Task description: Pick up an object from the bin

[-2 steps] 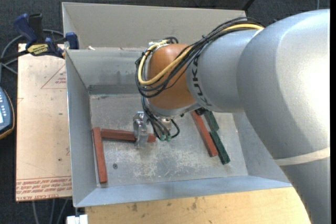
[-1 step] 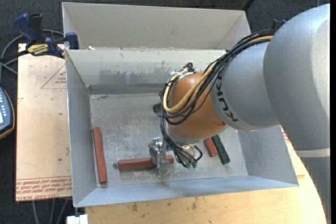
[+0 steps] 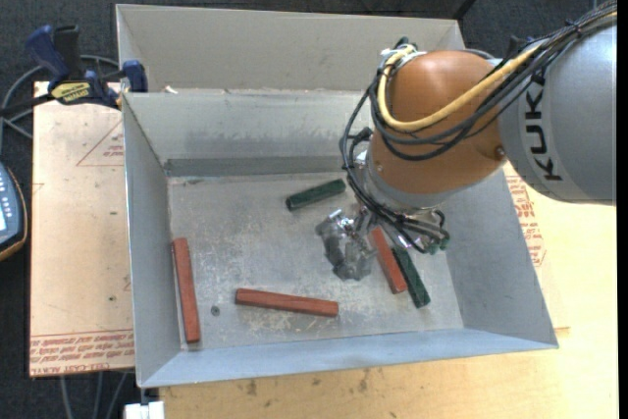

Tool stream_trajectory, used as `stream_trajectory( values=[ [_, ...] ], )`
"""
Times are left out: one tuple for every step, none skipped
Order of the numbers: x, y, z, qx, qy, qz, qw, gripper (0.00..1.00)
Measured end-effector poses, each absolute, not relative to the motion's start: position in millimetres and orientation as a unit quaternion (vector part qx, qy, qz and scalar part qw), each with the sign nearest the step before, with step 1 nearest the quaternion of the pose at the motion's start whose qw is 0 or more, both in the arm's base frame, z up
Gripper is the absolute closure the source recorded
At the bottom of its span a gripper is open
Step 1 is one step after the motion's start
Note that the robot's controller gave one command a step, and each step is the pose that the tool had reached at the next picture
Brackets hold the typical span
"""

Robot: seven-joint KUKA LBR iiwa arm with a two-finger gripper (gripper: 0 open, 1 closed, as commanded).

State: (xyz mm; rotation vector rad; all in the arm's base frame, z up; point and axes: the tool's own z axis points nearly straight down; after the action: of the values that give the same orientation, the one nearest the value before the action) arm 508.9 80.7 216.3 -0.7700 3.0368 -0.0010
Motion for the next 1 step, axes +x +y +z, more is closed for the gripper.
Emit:
stream_trajectory(
  values=[
    [507.6, 81.5, 213.6, -0.246, 0.969, 0.001, 0.001, 0.0]
  ],
)
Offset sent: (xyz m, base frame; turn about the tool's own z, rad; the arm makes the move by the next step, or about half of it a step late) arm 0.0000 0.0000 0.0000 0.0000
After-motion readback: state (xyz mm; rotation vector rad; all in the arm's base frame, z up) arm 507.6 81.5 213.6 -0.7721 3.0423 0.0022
